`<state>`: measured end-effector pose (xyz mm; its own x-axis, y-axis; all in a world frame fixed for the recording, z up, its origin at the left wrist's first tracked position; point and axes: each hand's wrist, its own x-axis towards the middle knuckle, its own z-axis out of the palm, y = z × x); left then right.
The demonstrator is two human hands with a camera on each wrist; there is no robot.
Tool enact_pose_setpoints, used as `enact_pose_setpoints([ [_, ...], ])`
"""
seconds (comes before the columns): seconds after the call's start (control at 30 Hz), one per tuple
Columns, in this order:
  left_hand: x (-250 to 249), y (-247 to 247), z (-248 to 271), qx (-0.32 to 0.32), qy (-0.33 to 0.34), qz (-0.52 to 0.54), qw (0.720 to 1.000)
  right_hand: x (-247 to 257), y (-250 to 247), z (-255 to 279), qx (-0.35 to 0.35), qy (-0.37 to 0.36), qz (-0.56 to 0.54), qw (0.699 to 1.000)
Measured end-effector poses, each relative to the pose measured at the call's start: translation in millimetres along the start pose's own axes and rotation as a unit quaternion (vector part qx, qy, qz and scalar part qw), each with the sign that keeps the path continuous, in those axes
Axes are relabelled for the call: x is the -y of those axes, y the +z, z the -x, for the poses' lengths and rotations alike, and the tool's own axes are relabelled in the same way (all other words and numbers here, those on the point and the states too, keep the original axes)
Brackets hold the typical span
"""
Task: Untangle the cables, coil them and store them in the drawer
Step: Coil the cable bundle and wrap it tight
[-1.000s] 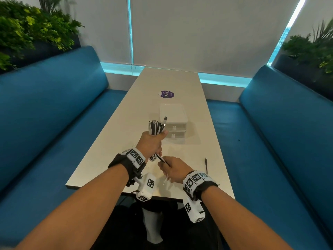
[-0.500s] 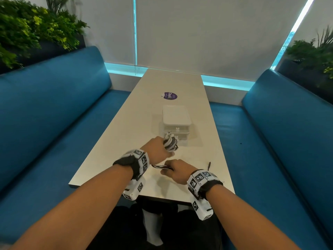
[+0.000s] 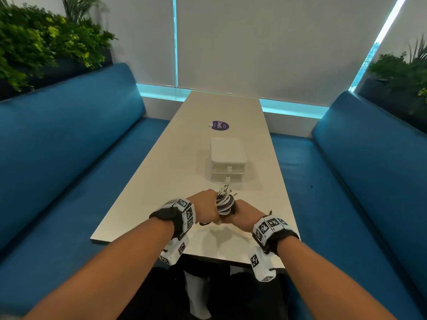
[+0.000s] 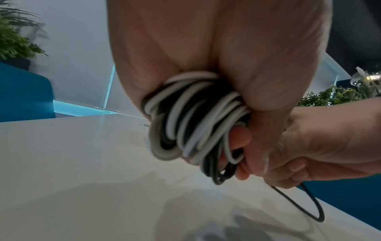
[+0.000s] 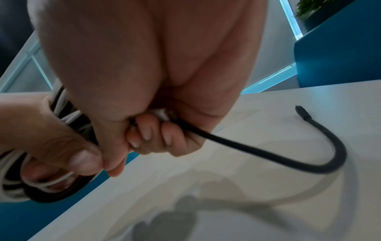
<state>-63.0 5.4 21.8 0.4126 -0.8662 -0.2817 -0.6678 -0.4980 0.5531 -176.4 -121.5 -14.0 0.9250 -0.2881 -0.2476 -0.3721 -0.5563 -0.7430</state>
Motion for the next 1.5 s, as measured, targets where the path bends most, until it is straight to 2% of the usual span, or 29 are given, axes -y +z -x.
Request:
enact_pose_setpoints([
  [0.2,2,-6,2,-0.017,-0.026,-0.062,0.998,-5,0,1,-0.009,0.004,0.036,0.999],
  [0.3,14,-8,3,-0.038,-0.042,-0.075,0.996,-12,-7,8,-0.010,0.032,0.041,0.999],
  [0.5,19,-2,5,-0.082,-0.052,-0.103,0.990,-15,-4,11,-0.041,0.004,0.002,0.999],
  [0.87,14,13,4,-0.120,-0.075,0.059,0.988,-7,-4,5,-0.122,-0.018,0.010,0.992],
  [0.97,16,14,0,-0.158,-0.098,0.064,0.980,-5,-3,6,-0.122,-0.019,0.009,0.992],
  [1.03,17,12,0,-0.171,-0.102,0.105,0.974,-5,-2,5,-0.111,-0.012,-0.006,0.994],
  [1.17,21,10,-1,-0.147,-0.093,0.198,0.965,-6,4,2,-0.101,0.006,-0.026,0.995],
  [1.3,27,14,-6,-0.147,-0.090,0.220,0.960,-6,9,2,-0.113,0.009,-0.061,0.992],
  [1.4,29,17,-9,-0.169,-0.083,0.226,0.956,-7,9,3,-0.135,0.017,-0.077,0.988],
  [1.5,27,17,-10,-0.207,-0.101,0.268,0.935,-10,7,6,-0.128,0.037,-0.033,0.991],
])
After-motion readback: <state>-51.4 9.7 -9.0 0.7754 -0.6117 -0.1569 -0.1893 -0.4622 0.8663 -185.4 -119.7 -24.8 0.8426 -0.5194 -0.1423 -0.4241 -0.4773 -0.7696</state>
